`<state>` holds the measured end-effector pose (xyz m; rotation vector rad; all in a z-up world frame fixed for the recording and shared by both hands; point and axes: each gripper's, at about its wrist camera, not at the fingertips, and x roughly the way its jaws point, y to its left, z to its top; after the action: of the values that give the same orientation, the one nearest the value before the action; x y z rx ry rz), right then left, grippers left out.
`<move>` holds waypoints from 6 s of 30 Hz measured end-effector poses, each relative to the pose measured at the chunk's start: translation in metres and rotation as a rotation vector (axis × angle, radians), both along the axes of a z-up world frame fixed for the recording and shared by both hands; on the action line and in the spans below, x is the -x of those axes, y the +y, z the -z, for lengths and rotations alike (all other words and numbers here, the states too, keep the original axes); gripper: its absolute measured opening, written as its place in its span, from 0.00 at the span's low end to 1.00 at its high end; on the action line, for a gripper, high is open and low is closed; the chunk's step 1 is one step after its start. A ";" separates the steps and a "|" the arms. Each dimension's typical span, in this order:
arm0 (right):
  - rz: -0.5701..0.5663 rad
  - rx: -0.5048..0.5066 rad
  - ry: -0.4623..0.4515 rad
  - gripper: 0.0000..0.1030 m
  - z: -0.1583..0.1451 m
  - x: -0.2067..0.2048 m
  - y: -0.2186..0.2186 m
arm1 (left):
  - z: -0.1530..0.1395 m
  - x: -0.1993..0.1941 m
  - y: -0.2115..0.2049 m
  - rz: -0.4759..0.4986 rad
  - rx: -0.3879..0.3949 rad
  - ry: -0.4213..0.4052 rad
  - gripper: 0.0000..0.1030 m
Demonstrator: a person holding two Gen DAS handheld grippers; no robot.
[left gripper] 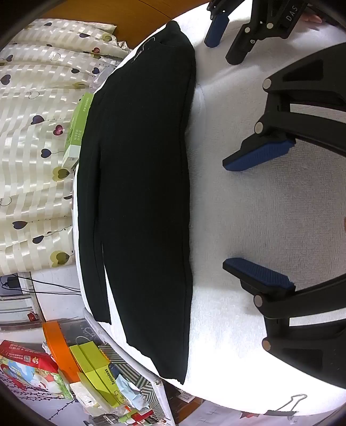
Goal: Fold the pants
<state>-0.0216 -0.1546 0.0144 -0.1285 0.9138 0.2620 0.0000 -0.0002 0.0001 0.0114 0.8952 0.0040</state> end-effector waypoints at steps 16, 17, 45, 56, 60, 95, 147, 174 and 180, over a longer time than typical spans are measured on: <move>0.000 0.001 0.000 0.54 0.000 0.000 0.000 | 0.000 0.000 0.002 0.000 0.008 0.000 0.68; 0.000 0.001 0.000 0.54 0.000 0.000 0.000 | 0.000 0.000 0.000 0.000 0.007 0.000 0.68; 0.000 0.000 0.000 0.55 0.000 -0.001 0.000 | 0.000 0.000 0.001 0.000 0.007 0.000 0.68; 0.000 0.000 0.000 0.55 0.000 -0.002 0.000 | 0.000 0.000 0.001 0.000 0.008 0.000 0.69; 0.000 0.000 0.000 0.55 0.000 -0.002 0.000 | 0.000 0.000 0.001 0.000 0.008 0.000 0.68; 0.000 0.001 0.000 0.55 0.000 -0.002 0.000 | 0.000 0.000 0.001 0.000 0.010 0.000 0.68; -0.202 -0.030 -0.039 0.55 -0.044 -0.218 0.004 | -0.065 -0.150 0.070 0.043 -0.027 -0.126 0.68; -0.400 0.122 0.050 0.55 0.005 -0.420 0.058 | -0.004 -0.341 0.111 0.143 -0.017 0.049 0.68; -0.438 0.056 0.114 0.32 0.006 -0.425 0.056 | -0.005 -0.342 0.111 0.142 -0.008 0.050 0.68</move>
<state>0.4038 -0.0986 0.0084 -0.3696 1.0014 0.6554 0.3418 0.1111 0.0053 0.0827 0.9425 -0.1259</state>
